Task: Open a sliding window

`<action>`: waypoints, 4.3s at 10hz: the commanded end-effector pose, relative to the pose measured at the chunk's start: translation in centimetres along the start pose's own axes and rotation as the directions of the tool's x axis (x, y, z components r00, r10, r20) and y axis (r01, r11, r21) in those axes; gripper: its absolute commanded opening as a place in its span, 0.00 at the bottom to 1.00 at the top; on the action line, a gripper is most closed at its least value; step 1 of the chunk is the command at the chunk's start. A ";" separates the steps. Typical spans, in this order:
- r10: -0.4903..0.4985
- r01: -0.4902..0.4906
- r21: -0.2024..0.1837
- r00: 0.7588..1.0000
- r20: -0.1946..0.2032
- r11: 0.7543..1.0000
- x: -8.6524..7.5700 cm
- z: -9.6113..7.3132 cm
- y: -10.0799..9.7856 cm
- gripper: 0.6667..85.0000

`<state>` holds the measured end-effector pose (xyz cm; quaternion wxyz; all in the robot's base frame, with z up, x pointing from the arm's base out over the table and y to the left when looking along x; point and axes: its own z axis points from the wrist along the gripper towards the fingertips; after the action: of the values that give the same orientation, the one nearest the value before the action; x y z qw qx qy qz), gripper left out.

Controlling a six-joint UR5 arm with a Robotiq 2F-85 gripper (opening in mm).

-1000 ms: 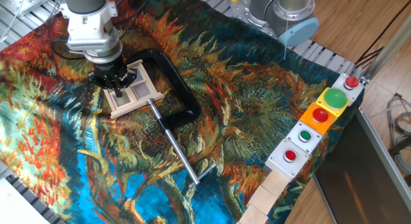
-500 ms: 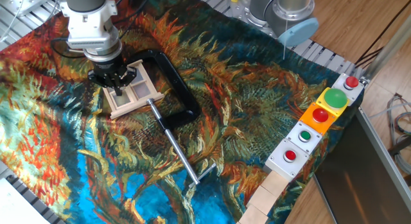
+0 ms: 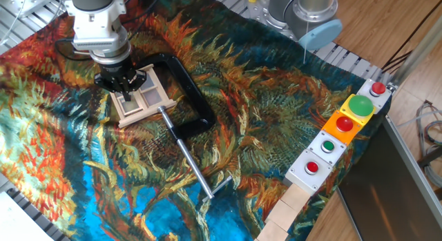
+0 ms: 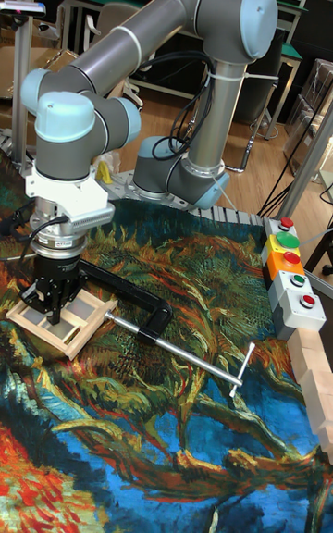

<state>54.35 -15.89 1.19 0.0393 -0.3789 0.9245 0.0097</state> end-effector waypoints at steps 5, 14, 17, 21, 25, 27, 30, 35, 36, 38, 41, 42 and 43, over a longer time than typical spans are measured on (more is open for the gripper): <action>-0.015 0.015 -0.008 1.000 0.017 1.000 1.2 -0.3 -0.1 0.01; -0.017 0.017 -0.009 1.000 0.012 1.000 2.0 -0.5 -0.2 0.01; -0.010 0.010 -0.014 1.000 0.015 1.000 2.0 -0.6 0.0 0.01; -0.002 0.003 -0.021 1.000 0.011 1.000 1.0 -0.9 0.3 0.01; 0.002 -0.002 -0.023 1.000 0.002 1.000 -0.1 -1.5 0.8 0.01; 0.002 -0.002 -0.024 1.000 0.005 1.000 -0.4 -1.6 0.9 0.01; -0.003 0.003 -0.011 1.000 0.010 1.000 -1.5 -0.7 0.9 0.01; 0.003 -0.003 -0.016 1.000 0.007 1.000 -2.9 -1.2 1.4 0.01; 0.002 -0.002 -0.014 1.000 0.010 1.000 -3.0 -1.0 1.3 0.01; -0.001 0.002 -0.011 1.000 0.010 1.000 -3.1 -0.8 1.1 0.01; -0.001 0.001 -0.016 1.000 0.014 1.000 -3.2 -0.7 1.2 0.01; -0.001 0.001 -0.017 1.000 0.015 1.000 -3.2 -0.7 1.2 0.01; -0.001 0.001 -0.018 1.000 0.016 1.000 -3.3 -0.6 1.2 0.01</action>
<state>55.57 -12.98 2.02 0.0383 -0.3832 0.9227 0.0161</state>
